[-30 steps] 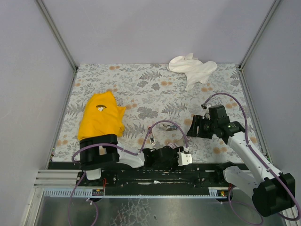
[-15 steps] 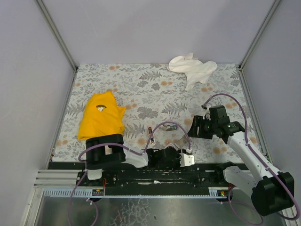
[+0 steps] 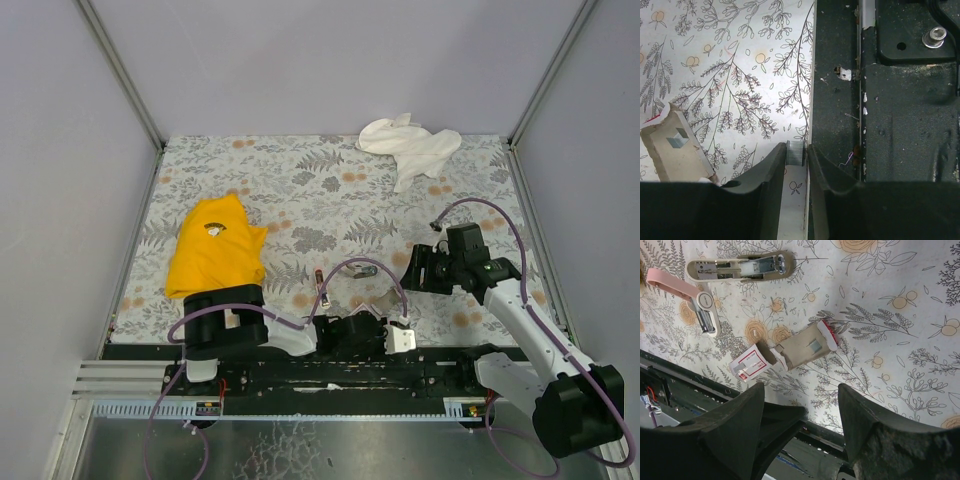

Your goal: Load the staples into the stapler

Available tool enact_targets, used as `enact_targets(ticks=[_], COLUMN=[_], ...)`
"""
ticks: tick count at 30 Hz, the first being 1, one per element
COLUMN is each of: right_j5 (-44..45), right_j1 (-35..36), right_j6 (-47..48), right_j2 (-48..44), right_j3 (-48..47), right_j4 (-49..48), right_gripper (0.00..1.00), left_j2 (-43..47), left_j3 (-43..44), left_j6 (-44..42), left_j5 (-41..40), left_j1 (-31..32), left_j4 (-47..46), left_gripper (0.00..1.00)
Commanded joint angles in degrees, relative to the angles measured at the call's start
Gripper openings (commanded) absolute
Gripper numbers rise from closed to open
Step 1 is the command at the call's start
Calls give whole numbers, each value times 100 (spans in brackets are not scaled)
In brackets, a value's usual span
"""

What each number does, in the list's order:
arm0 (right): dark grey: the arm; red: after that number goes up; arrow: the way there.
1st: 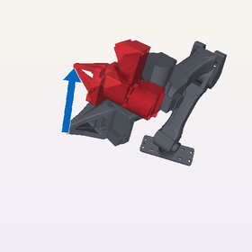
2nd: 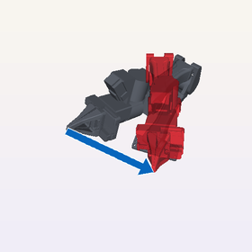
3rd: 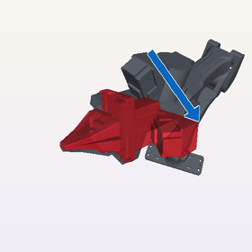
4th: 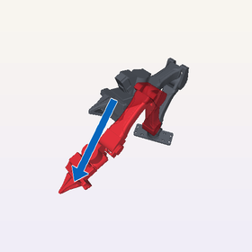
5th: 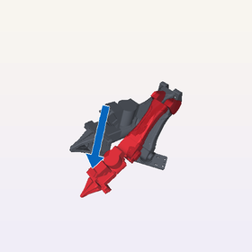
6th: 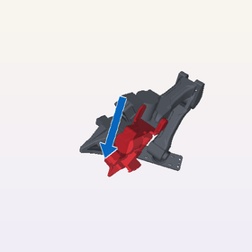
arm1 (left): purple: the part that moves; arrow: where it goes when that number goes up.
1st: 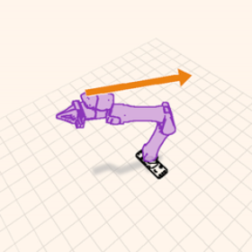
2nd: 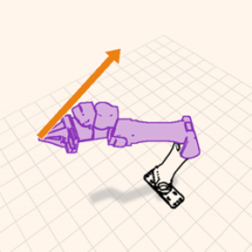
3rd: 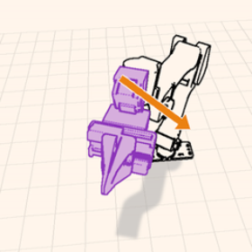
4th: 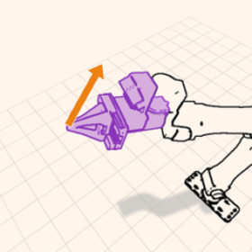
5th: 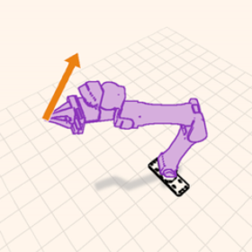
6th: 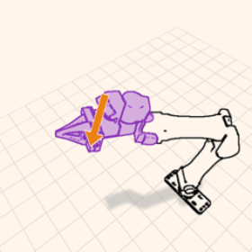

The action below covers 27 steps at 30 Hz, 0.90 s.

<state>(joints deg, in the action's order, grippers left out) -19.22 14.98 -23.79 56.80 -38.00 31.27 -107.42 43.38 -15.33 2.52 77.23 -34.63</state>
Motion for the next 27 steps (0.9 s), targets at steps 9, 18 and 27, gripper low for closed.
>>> enact_targets(ticks=[9,18,27], right_j5=[-173,-273,-553], right_j1=[-179,-205,-201], right_j6=[156,102,-203], right_j2=[-111,-428,-736], right_j3=[-322,-548,-440], right_j4=[25,227,-72], right_gripper=[67,67,67], left_j2=[358,1213,1616], left_j3=[89,-327,-54], left_j6=[866,2350,3049], left_j5=[299,527,544], left_j1=[-100,-778,-1341], left_j4=[191,-226,775], left_gripper=[16,15,15])
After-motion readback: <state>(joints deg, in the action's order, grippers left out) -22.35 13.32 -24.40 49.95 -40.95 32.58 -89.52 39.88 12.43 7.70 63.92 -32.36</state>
